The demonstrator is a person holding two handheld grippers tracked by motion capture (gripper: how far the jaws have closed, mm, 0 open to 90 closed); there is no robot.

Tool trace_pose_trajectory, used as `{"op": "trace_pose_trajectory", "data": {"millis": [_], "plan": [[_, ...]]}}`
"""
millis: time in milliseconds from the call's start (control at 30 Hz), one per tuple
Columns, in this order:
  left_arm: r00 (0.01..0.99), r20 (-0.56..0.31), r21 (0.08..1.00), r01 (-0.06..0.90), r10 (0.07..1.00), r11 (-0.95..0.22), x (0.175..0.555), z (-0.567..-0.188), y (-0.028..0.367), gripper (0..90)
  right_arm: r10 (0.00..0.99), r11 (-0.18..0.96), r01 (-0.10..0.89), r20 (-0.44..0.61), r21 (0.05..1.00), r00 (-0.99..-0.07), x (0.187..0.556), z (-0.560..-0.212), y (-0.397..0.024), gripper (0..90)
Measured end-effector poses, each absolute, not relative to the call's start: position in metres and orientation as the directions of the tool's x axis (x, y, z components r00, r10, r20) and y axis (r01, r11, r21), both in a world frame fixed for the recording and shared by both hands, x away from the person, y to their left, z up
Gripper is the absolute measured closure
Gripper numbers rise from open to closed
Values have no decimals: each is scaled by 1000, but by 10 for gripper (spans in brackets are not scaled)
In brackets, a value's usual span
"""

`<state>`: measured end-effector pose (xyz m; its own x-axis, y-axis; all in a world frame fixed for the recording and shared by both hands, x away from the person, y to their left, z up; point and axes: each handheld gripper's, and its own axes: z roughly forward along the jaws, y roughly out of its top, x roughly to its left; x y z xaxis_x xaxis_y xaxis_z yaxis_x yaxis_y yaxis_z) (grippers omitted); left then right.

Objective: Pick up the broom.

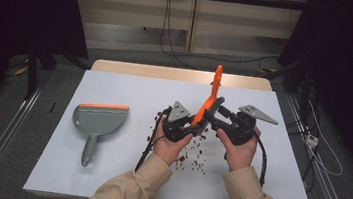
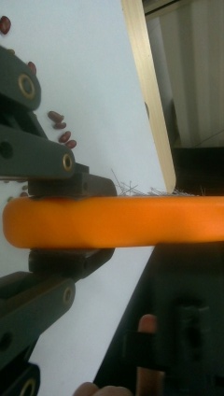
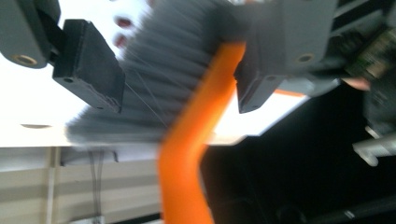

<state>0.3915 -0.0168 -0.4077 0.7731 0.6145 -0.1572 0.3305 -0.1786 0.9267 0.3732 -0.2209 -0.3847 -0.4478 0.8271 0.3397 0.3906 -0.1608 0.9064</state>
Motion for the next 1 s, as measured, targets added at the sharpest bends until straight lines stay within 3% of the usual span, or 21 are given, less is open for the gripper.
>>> {"op": "trace_pose_trajectory", "data": {"millis": [100,233,333,433,467,567,633,700,1000], "plan": [[775,-146,936,310,615,-168,385,-408,-20,699,833,-171,401,349,900,-428,378,-380,-211,275],[764,-86,952,252,640,-174,380,-402,-21,694,869,-174,415,337,893,-362,384,-378,-199,279],[762,-49,959,216,645,-182,376,-399,-21,689,859,-220,435,385,873,-337,389,-378,-196,346],[751,15,958,178,661,-225,374,-399,-22,673,824,-286,472,466,834,-323,391,-376,-196,481],[742,27,957,174,669,-231,374,-400,-23,629,810,-298,493,490,817,-322,392,-376,-195,557],[746,-19,959,201,666,-199,377,-401,-22,561,775,-330,527,544,783,-323,394,-374,-193,695],[750,-48,961,214,660,-173,380,-399,-17,551,808,-278,505,483,817,-337,396,-372,-193,700],[752,-62,959,228,656,-171,383,-399,-11,469,802,-274,514,488,813,-344,399,-373,-196,700],[760,-103,946,273,641,-172,387,-388,27,260,842,-125,508,362,852,-400,403,-373,-215,700]]}}
